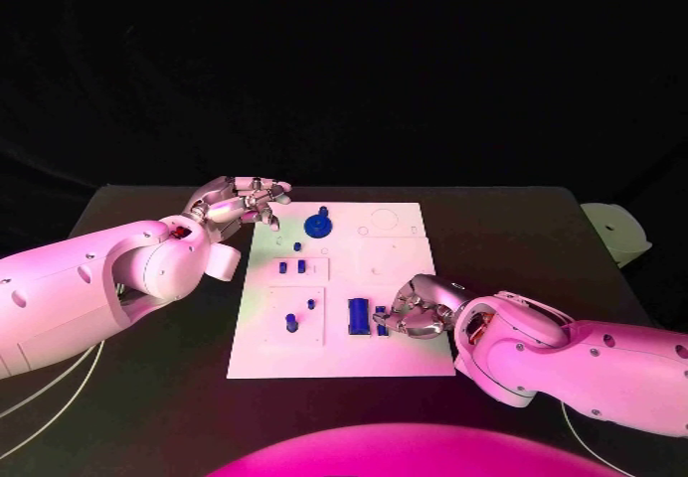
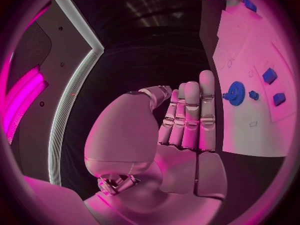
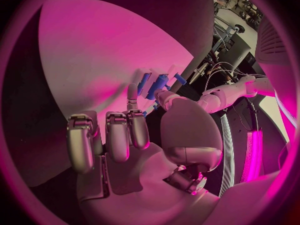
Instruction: Assemble the parts on the task board
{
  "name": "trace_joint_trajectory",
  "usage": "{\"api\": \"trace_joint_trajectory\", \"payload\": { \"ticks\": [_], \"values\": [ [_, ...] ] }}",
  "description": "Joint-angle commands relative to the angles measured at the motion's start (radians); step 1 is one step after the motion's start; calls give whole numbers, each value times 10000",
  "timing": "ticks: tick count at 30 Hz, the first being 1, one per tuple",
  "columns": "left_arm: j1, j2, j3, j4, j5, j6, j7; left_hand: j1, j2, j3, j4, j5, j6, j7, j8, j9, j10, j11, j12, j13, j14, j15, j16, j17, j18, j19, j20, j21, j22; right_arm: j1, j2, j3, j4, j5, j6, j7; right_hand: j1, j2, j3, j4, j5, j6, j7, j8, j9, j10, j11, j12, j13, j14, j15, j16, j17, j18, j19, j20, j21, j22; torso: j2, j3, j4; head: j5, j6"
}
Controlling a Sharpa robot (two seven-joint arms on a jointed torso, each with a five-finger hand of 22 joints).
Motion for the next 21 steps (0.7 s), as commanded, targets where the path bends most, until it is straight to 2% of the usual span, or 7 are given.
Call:
{"api": "trace_joint_trajectory", "payload": {
  "ticks": [1, 4, 6, 9, 15, 18, 21],
  "values": [
    [6, 6, 7, 30, 0, 156, 34, 25, 93, 53, -15, 45, -63, -7, 63, -14, -62, -30, 40, 11, -91, 0, -17, 14, 65, 0, 41, -34, -12, -10, -37, -2, 47, -227, -10, 12, -5, 123, -70, -6, 85, 61, -6, -28, 11, 541, -25, 43, 1976, 845, -71, 9, 1604, -143, 1046, -24, 45, 2634, 2, 1, 8, -1, 0],
    [6, 3, 7, 34, -1, 157, 31, 35, 101, 63, -22, 49, -66, -9, 65, -14, -66, -32, 44, 11, -92, -1, -18, 14, 65, 1, 40, -35, -13, -10, -87, -2, 38, -234, 60, 43, 137, 181, -88, -35, 210, 55, -9, -33, 11, 542, -27, 43, 1977, 844, -75, 6, 1599, -143, 1046, -28, 45, 2634, 2, -2, 8, -1, 0],
    [5, 2, 7, 36, -3, 156, 29, 35, 101, 63, -22, 49, -66, -9, 65, -14, -66, -32, 44, 11, -92, -1, -18, 14, 65, 1, 40, -35, -13, -10, -128, -2, 31, -230, 159, 98, 629, 182, -92, -171, 249, 37, -5, -45, 10, 542, -27, 44, 1979, 844, -77, 7, 1601, -143, 1046, -32, 45, 2634, 2, -2, 8, -1, 0],
    [5, -4, 7, 36, -11, 149, 28, 45, 105, 71, -31, 53, -68, -11, 67, -14, -70, -33, 47, 10, -92, -3, -18, 15, 66, 2, 40, -35, -13, -10, -177, -2, 31, -193, 328, 222, 1378, 131, -68, -408, -452, 24, 10, -82, -12, 539, -15, 40, 1980, 839, -65, -4, 1581, -143, 1046, -22, 45, 2634, 1, -1, 5, 0, 3],
    [4, -5, 6, 28, -17, 149, 49, 45, 105, 76, -37, 52, -74, -7, 73, -15, -79, -30, 55, 9, -94, -3, -18, 15, 66, 3, 39, -37, -14, -6, -291, -3, 35, 35, -86, 697, 1661, 57, -86, -430, -716, -134, 79, -224, -84, 527, 34, 18, 1972, 830, -34, -25, 1534, -143, 1046, -3, 45, 2634, -15, -2, -8, -2, 46],
    [3, 11, 6, -15, -16, 163, 127, -67, 36, 13, 21, 18, -97, 7, 84, -19, -100, -13, 81, 6, -100, 16, -18, 17, 60, 0, 51, -53, -23, 97, -419, 1, -47, 855, -915, 1798, 1792, 37, -99, -396, -646, -410, 202, -439, -178, 452, 135, -127, 1898, 802, 44, -82, 1409, -133, 1030, 46, -2, 2620, -59, -17, -18, -20, 114],
    [-22, 59, 4, -142, -4, 157, 350, -434, -218, -292, 244, -41, -161, -9, 115, -27, -133, -8, 145, -4, -125, 47, -17, 25, 56, -25, 90, -142, -77, 468, -459, 4, -488, 2828, -1517, 3964, 2285, 126, -17, -481, -594, -801, 425, -819, -343, 23, 333, -977, 1453, 644, 213, -395, 765, 82, 668, 192, -1030, 2322, -174, -47, -76, -44, 222]
  ]
}}
